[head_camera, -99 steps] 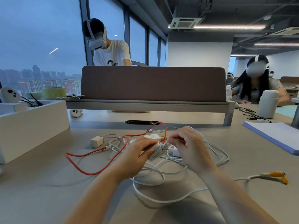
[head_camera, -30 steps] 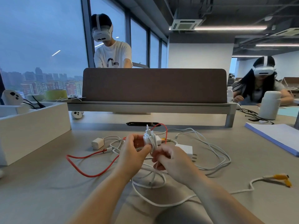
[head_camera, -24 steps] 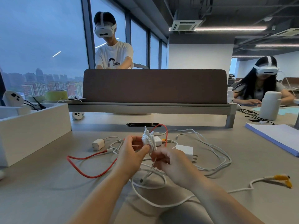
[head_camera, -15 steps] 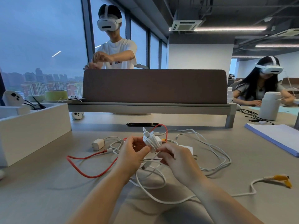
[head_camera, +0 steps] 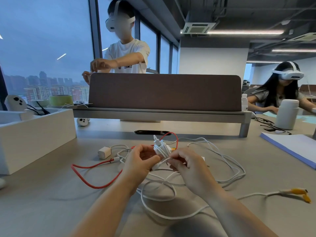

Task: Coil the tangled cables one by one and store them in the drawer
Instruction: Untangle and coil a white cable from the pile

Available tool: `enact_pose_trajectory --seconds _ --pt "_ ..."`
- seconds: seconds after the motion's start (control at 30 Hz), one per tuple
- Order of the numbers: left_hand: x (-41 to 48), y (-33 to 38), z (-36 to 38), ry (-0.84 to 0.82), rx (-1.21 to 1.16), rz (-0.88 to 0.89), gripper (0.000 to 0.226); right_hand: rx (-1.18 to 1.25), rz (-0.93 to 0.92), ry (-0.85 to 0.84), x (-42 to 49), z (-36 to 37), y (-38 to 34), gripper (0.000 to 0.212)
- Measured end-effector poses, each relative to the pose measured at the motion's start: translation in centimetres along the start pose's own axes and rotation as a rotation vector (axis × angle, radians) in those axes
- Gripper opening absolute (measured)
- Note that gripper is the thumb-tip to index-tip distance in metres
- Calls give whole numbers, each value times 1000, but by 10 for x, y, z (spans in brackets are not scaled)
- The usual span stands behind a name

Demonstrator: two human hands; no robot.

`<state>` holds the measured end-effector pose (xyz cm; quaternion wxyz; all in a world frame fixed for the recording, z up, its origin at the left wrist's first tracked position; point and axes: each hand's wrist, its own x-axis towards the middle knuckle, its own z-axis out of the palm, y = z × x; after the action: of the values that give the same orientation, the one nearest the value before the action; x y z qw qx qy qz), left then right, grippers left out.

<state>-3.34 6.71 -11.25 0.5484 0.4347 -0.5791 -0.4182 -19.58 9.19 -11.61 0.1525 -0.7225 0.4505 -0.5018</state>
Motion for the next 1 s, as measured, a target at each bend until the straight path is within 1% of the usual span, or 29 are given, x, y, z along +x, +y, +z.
enact_pose_trajectory --seconds 0.1,0.17,0.23,0.33,0.43,0.5,0.6,0.63,0.7,0.8,0.87,1.0 --pt "3 0 -5 -12 -51 -33 31 197 74 0 1 0 -4 18" --pt "3 0 -5 -21 -16 -20 31 212 92 6 1 0 -5 13" --pt "2 -1 -3 -24 38 22 29 144 64 10 0 0 -3 9" --pt "2 -2 -1 -24 108 81 28 -13 -40 12 -1 1 0 9" --pt "0 -2 1 -50 212 147 27 -86 -129 30 0 2 -1 7" --pt "-3 -2 2 -90 264 164 25 -127 -139 75 0 2 -4 7" --pt "-6 0 4 -132 285 180 23 -118 -76 110 -1 0 -4 10" --pt "-7 1 4 -151 291 183 23 -85 -40 103 -1 0 -3 9" --pt "-9 4 4 -200 296 196 24 75 54 70 0 -1 -5 4" --pt "-11 5 5 -244 312 226 26 316 172 41 0 -3 -11 7" --pt "-13 7 4 -262 306 210 29 391 210 49 -1 -4 -12 10" --pt "-18 8 5 -284 212 160 34 436 242 39 0 -5 -10 13"
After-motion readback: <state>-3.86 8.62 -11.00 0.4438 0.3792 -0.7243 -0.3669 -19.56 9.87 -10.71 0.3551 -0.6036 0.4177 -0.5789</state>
